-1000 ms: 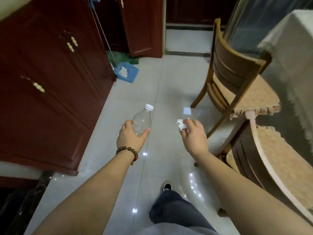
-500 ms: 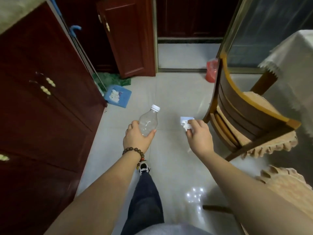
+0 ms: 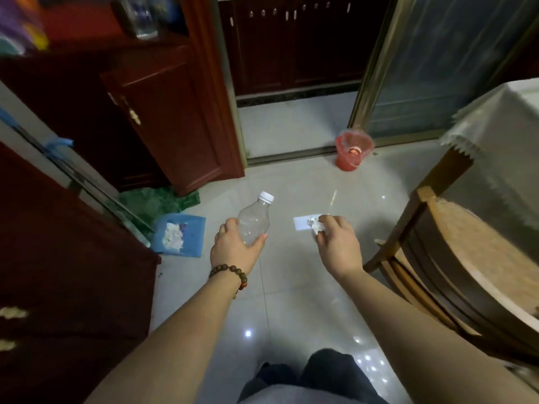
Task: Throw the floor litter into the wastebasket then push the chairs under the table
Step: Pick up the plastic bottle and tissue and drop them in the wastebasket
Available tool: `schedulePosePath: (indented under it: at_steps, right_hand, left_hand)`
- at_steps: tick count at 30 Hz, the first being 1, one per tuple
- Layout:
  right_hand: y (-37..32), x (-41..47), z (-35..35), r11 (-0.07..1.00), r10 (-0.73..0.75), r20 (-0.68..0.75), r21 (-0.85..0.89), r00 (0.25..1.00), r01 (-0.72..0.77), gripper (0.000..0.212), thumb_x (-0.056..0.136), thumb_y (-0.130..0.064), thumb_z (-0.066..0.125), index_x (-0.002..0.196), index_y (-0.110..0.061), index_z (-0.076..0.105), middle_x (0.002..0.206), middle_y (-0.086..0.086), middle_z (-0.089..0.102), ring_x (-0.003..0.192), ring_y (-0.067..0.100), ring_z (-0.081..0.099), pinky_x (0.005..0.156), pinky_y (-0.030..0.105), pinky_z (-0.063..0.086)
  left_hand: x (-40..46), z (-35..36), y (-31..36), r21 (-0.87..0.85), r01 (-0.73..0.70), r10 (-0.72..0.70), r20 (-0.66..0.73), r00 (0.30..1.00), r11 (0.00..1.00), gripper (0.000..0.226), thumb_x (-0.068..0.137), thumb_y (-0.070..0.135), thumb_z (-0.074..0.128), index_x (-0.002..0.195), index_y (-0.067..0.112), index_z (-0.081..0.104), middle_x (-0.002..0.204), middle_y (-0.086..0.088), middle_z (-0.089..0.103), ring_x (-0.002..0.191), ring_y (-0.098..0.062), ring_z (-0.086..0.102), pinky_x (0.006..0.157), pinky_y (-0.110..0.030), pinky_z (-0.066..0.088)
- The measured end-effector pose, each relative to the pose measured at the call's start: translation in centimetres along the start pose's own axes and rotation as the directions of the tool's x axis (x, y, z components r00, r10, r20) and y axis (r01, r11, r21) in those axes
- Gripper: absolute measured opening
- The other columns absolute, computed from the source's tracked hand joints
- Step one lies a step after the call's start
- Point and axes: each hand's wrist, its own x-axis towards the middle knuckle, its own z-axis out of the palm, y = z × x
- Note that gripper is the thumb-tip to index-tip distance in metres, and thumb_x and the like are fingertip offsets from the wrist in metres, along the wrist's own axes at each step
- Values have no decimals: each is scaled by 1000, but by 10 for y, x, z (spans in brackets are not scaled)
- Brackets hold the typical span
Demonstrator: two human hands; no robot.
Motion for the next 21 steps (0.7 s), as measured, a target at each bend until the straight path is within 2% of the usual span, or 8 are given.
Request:
schedulePosePath:
  at_steps: [6,11,21]
  right_hand:
    - [32,108,-1,994,92,-95,-48,991,-97,23,89,-17,55,112,-11,59,116,14,57,108,34,47,81,35,37]
    - [81,229,-1,983,181,-150,-7,972,-185,21,89,-17,55,110,-12,59,113,13,56,105,33,48,80,32,37]
    - [174,450,-47,958,267,-226,-42,937,-283,19,86,-19,60,105,-13,61,103,15,59,98,35,52,81,38,44]
  left_hand:
    - [111,45,63,-11,-95,96,92,991,995,65,75,57,67,121,16,46,119,-7,56,109,-28,54,86,-38,49]
    - [217,100,134,-29,-161,164,157,974,987,65,75,56,68,121,16,46,121,-7,54,108,-29,54,86,-41,50]
    - [413,182,295,-26,-198,200,195,960,980,64,71,56,71,114,13,50,116,-11,58,107,-32,56,82,-40,50]
